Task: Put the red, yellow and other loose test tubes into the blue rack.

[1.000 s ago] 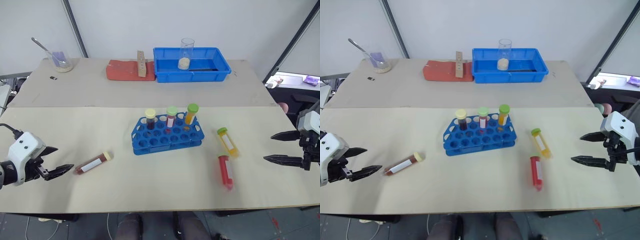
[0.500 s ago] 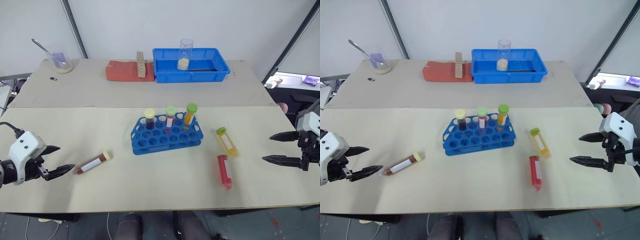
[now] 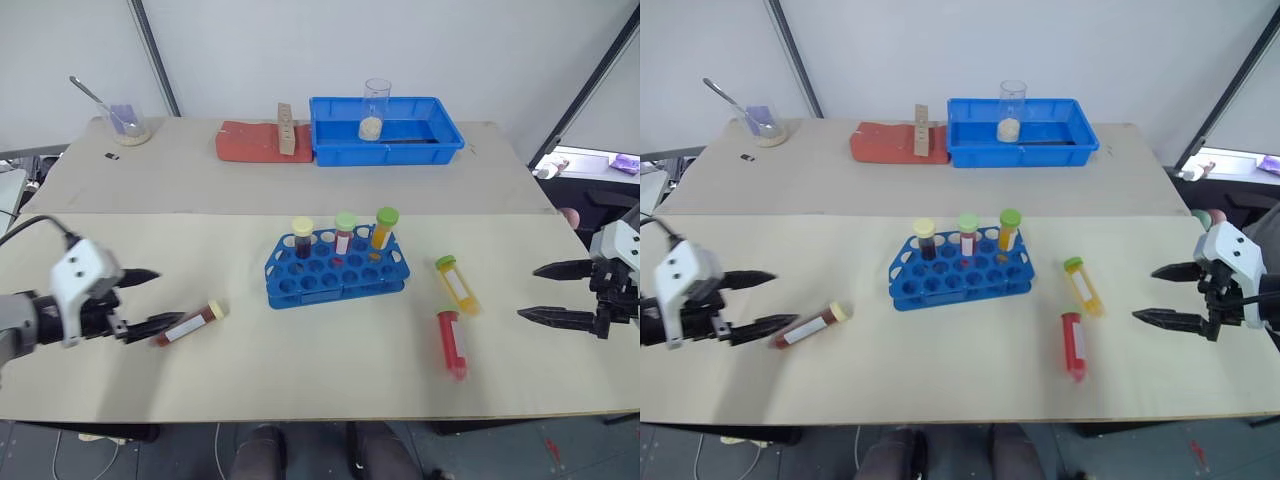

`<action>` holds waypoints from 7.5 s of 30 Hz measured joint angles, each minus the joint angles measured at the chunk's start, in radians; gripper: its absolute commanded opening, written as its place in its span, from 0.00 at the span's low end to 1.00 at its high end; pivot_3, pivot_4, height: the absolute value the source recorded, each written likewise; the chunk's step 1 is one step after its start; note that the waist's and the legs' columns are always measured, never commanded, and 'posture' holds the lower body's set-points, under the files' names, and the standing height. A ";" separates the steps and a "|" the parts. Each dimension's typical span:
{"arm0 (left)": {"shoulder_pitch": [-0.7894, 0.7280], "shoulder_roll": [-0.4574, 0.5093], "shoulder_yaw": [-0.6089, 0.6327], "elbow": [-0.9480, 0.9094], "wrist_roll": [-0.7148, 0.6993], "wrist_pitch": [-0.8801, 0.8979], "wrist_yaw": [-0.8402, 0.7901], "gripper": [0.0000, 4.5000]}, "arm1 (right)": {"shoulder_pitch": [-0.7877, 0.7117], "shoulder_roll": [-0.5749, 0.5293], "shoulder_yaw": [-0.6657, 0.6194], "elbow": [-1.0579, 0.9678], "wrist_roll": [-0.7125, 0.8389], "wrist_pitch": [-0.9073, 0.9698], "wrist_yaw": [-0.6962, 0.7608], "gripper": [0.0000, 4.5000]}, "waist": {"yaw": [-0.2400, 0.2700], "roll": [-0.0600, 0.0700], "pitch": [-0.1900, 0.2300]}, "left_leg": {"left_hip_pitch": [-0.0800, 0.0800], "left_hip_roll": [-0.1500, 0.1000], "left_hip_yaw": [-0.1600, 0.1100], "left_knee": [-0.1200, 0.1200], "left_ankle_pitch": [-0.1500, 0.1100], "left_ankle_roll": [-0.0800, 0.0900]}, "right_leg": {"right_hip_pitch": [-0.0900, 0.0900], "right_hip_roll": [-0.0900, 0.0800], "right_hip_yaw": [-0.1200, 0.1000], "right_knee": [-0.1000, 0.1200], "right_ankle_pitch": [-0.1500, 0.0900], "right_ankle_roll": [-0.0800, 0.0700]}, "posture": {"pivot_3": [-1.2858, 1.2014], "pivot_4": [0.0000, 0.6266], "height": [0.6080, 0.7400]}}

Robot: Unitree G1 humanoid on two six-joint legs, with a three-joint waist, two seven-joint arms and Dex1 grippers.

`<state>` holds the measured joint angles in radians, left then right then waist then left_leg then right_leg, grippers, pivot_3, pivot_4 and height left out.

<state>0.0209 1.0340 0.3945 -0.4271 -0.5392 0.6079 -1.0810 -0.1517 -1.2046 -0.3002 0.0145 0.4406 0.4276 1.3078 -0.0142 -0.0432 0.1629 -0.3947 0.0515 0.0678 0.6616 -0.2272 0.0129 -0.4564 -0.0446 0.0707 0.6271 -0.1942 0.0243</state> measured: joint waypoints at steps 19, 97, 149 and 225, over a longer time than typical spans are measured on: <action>-0.453 -0.154 -0.501 -0.136 -0.053 -0.014 -0.069 1.00 | -0.572 0.227 0.551 0.064 -0.151 0.652 -0.380 0.99 | -0.016 0.000 0.000 | -0.006 -0.003 -0.007 0.009 0.001 0.001 | 0.000 0.004 0.002 0.000 0.007 0.009 | 0.52 0.24 1.00; -0.313 -0.275 -0.418 0.033 -0.035 -0.109 -0.073 1.00 | -0.066 1.080 0.292 -0.092 -0.340 -0.528 -0.926 0.21 | -0.029 0.000 0.000 | -0.009 -0.002 -0.013 0.016 0.000 0.001 | 0.001 0.006 0.000 0.003 0.006 0.008 | 0.52 0.24 1.00; -0.357 -0.281 -0.574 -0.036 0.010 -0.193 -0.175 1.00 | -0.305 0.363 0.225 -0.324 0.470 1.180 -1.192 0.98 | -0.030 -0.001 0.000 | -0.012 -0.004 -0.015 0.015 0.000 0.002 | 0.001 0.005 0.001 -0.001 0.002 0.006 | 0.52 0.24 1.00; -0.290 -0.240 -0.303 0.042 -0.092 -0.082 -0.034 1.00 | -0.076 1.090 0.515 -0.192 -0.324 -0.424 -1.032 0.22 | -0.030 -0.001 0.000 | -0.011 -0.002 -0.015 0.015 -0.001 0.003 | 0.000 0.006 -0.001 0.002 0.005 0.008 | 0.52 0.24 1.00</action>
<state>-0.2690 0.7938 0.0918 -0.3847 -0.6309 0.5259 -1.1152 -0.2276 -0.1147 0.2151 -0.1772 0.1162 0.0037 0.2758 -0.0440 -0.0446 0.1627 -0.4056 0.0499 0.0532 0.6767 -0.2277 0.0157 -0.4564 -0.0389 0.0701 0.6288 -0.1897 0.0320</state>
